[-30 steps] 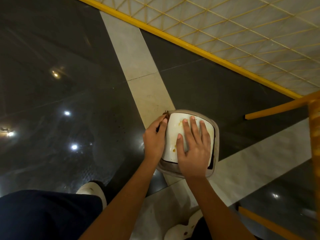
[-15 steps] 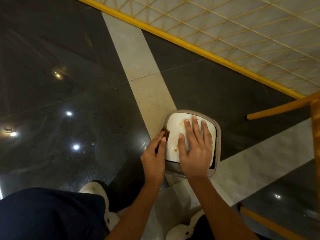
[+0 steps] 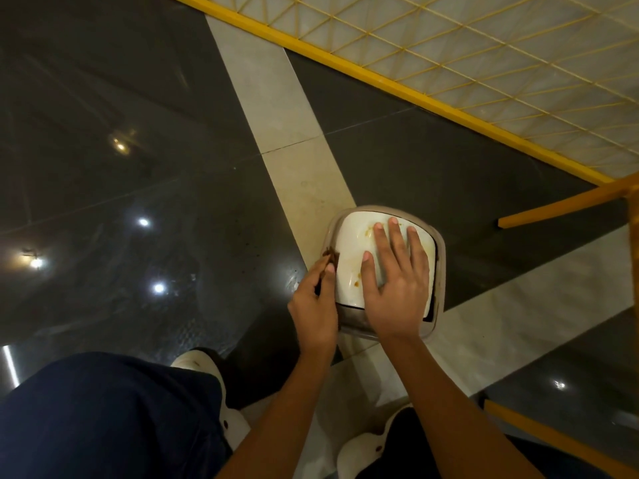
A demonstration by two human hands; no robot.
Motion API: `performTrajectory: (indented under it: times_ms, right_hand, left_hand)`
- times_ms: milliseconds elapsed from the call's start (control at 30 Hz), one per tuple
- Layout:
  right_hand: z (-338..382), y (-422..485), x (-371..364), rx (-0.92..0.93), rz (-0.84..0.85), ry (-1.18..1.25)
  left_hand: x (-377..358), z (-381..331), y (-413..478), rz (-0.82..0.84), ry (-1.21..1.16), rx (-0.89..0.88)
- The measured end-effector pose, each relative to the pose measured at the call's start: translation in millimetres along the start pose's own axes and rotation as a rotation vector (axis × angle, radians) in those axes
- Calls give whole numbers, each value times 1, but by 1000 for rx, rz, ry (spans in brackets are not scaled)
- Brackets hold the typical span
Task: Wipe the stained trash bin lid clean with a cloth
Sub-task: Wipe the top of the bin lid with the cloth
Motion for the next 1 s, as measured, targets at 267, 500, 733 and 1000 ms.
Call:
performTrajectory:
  times_ms: [267, 500, 733, 1000]
  right_hand:
    - [0, 0, 0, -9, 20, -8]
    - [2, 0, 1, -10, 18, -6]
    - [0, 0, 0, -1, 15, -7]
    - [0, -1, -1, 2, 18, -14]
  left_hand:
    - [9, 9, -15, -63, -38, 31]
    - [19, 21, -38, -110, -112, 65]
    - [20, 17, -51, -126, -100, 44]
    - [18, 18, -42, -121, -77, 71]
Point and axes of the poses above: each hand's wrist, its own y-axis towards the middle knuckle, its own x-axis out of the back of the hand, z = x × y, the point moved 7 cm from there along y, towards the middle knuckle, and after that the axes turned 11 degrees about -z, right-handed, at the moved point
